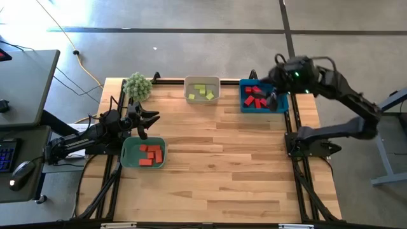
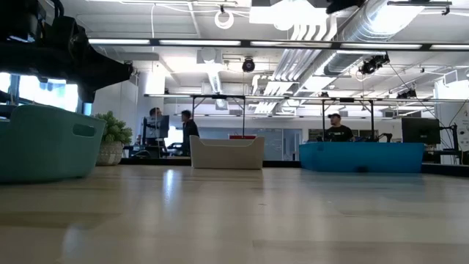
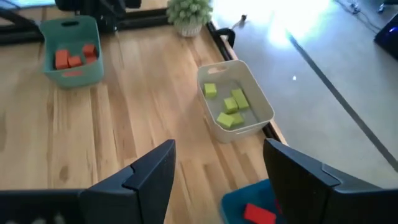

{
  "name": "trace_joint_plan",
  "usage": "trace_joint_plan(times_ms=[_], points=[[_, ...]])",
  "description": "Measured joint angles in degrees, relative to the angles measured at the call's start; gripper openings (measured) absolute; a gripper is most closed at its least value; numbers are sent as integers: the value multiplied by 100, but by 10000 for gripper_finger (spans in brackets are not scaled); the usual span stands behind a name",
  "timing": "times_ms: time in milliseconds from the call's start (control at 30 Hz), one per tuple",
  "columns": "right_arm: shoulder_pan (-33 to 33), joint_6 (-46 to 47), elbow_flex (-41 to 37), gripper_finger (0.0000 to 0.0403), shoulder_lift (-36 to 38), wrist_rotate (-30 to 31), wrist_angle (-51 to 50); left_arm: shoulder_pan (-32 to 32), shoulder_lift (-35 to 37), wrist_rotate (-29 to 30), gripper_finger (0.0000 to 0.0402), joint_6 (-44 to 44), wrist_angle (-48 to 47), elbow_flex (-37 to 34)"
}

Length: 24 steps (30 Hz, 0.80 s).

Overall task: Sort & place blocks by color
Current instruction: Return to Home Position

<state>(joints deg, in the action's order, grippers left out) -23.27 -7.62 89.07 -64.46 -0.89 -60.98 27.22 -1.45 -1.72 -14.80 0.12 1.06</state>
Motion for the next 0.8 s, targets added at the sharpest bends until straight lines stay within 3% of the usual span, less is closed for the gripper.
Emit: trace_joint_plan(times_ms=[267, 800], points=[[4, 620, -2117, 232, 1691, 179, 1178, -1, -1, 0, 106, 0, 0, 0], [7, 1615, -5811, 232, 4412, -488, 3790, -1, -2, 0, 106, 0, 0, 0]])
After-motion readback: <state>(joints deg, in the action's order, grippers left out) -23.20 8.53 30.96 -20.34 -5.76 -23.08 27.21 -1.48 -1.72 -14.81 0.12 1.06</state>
